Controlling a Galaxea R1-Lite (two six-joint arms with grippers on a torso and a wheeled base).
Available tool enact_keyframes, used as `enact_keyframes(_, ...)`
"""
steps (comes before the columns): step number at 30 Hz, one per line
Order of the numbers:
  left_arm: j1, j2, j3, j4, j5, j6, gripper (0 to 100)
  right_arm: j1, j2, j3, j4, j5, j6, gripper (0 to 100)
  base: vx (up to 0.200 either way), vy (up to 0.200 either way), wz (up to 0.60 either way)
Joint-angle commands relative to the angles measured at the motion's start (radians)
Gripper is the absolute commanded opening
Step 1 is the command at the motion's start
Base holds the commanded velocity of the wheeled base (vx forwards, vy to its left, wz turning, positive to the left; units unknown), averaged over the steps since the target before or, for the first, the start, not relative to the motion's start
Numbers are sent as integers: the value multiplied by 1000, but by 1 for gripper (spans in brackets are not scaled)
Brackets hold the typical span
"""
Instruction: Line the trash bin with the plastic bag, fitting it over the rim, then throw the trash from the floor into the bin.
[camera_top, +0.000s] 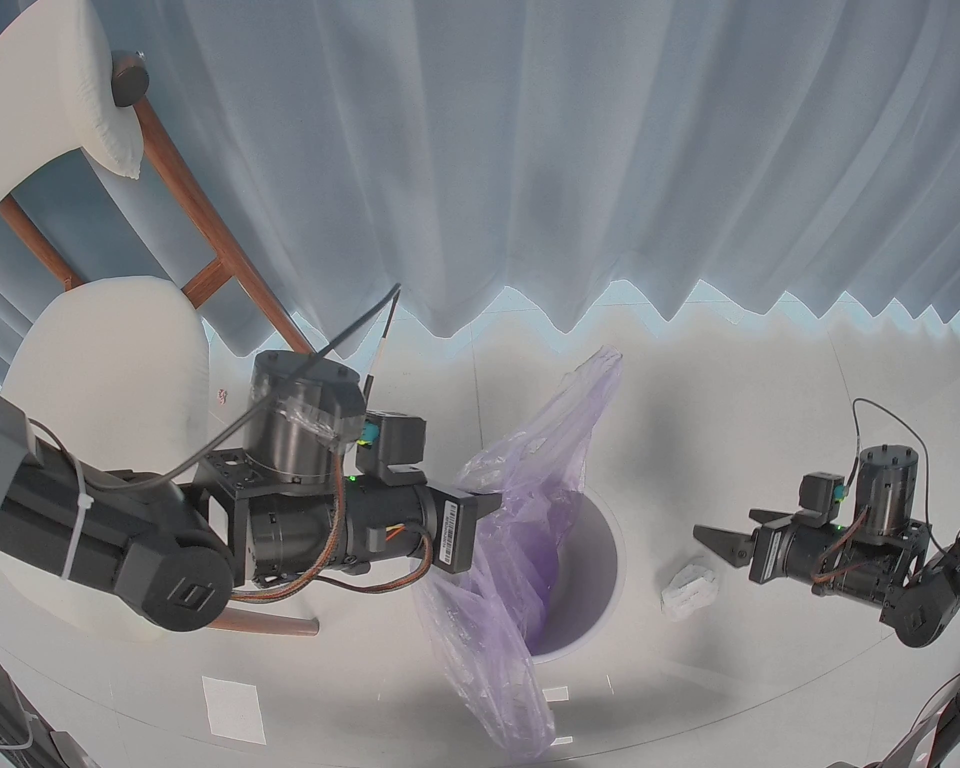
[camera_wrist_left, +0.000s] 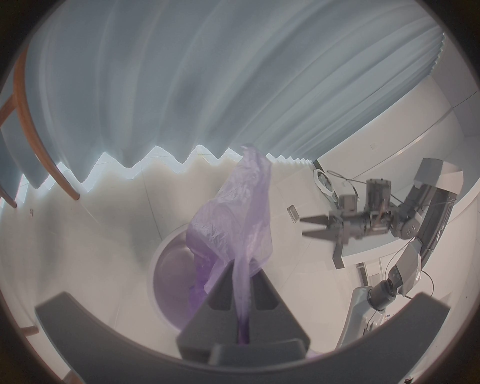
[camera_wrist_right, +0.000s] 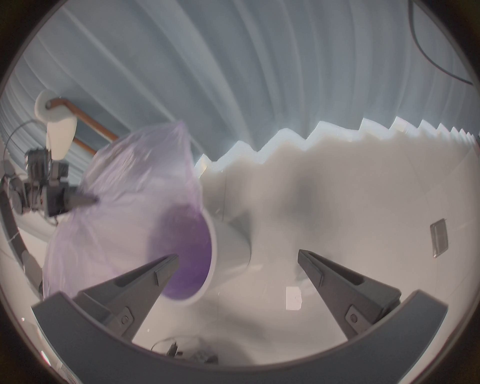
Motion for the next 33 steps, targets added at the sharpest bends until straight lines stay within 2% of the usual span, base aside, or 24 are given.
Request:
enact_keyframes(1,2,89,-76,-4,5,-5,0,122,22,143,-26,5,4,100,0,0,0)
enact_keyframes(8,4,96,-93,-4,24,-6,0,230,123,203,-107,12,2,100,0,0,0)
enact_keyframes(10,16,92,-90,-4,25,-8,0,306,194,199,-201,11,24,100,0,0,0)
enact_keyframes(12,18,92,-90,-4,25,-10,0,320,209,199,-219,11,31,100,0,0,0)
enact_keyframes(13,24,89,-91,-4,25,-23,0,381,269,202,-300,8,63,100,0,0,0)
enact_keyframes(17,30,86,-97,-6,25,-31,0,486,381,223,-434,3,119,100,0,0,0)
enact_keyframes(18,30,86,-97,-7,25,-31,0,512,413,228,-472,-1,134,0,0,0,0)
enact_keyframes(20,30,86,-97,-7,24,-29,0,539,451,229,-520,-14,151,0,0,0,0)
enact_keyframes(21,30,86,-97,-7,24,-29,0,587,526,229,-589,-43,182,0,0,0,0)
enact_keyframes(23,30,86,-99,-7,24,-29,0,633,568,235,-610,-69,218,0,0,0,0)
enact_keyframes(26,30,84,-97,-7,24,-29,0,653,539,225,-606,-27,258,0,0,0,0)
enact_keyframes(27,30,84,-97,-7,24,-29,0,653,539,225,-606,-27,258,0,0,0,0)
enact_keyframes(28,30,84,-96,-7,24,-31,0,685,552,177,-609,-32,292,0,0,0,0)
enact_keyframes(33,28,75,-96,-9,24,-28,0,704,560,70,-609,-64,329,0,0,0,0)
